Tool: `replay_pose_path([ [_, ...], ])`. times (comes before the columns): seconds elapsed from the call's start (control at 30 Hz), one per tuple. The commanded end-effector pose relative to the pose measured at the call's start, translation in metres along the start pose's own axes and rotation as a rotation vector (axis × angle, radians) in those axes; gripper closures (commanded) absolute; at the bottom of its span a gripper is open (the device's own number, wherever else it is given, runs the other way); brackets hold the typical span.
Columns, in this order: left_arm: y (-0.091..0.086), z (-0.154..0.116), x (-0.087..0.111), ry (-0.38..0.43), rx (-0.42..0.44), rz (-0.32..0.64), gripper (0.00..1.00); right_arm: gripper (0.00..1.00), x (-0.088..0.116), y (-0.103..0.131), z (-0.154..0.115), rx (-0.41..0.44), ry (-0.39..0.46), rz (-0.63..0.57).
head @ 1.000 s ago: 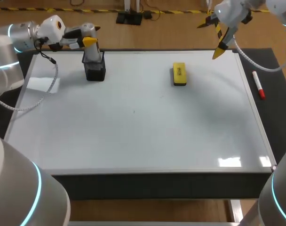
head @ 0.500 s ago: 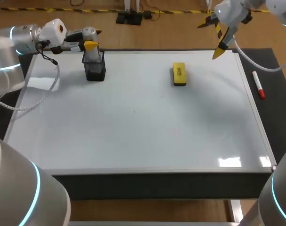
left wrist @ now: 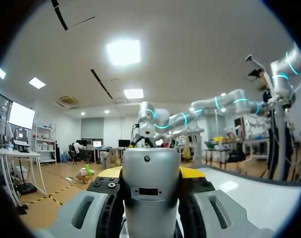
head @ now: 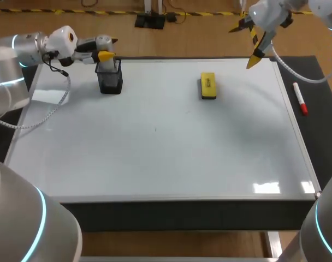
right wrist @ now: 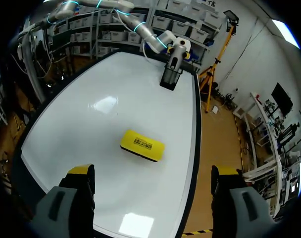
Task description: Pick up the inspection probe, press it on each red-marked spot on the whiteboard one by one, put down the probe, pick up the eraser, and wipe off all the red marks.
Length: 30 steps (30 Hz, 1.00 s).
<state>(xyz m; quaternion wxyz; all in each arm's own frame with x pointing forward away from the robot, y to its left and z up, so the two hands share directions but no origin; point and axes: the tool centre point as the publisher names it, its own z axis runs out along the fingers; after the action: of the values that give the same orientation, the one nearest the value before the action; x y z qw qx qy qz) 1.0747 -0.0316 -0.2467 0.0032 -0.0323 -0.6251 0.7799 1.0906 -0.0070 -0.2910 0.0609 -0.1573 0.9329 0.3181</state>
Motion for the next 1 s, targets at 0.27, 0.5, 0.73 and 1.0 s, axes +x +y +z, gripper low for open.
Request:
replay_pose_path([
  [0.27, 0.0056, -0.0002, 0.0007, 0.005, 0.014, -0.009, 1.0, 0.0, 0.0, 0.0003, -0.0008, 0.005, 0.003, -0.001],
  [0.5, 0.0086, -0.0009, 0.0003, -0.001, 0.019, -0.025, 0.7, 0.0, 0.0, 0.0003, -0.0008, 0.005, 0.003, -0.001],
  [0.73, 0.0065, -0.0025, 0.0005, -0.017, 0.001, -0.026, 0.0, 0.0, 0.0, 0.0003, -0.0008, 0.005, 0.003, -0.001],
  [1.0, -0.0007, -0.0077, 0.0026, -0.139, -0.137, 0.003, 0.0, 0.0, 0.0, 0.0003, -0.0008, 0.005, 0.003, -0.001],
])
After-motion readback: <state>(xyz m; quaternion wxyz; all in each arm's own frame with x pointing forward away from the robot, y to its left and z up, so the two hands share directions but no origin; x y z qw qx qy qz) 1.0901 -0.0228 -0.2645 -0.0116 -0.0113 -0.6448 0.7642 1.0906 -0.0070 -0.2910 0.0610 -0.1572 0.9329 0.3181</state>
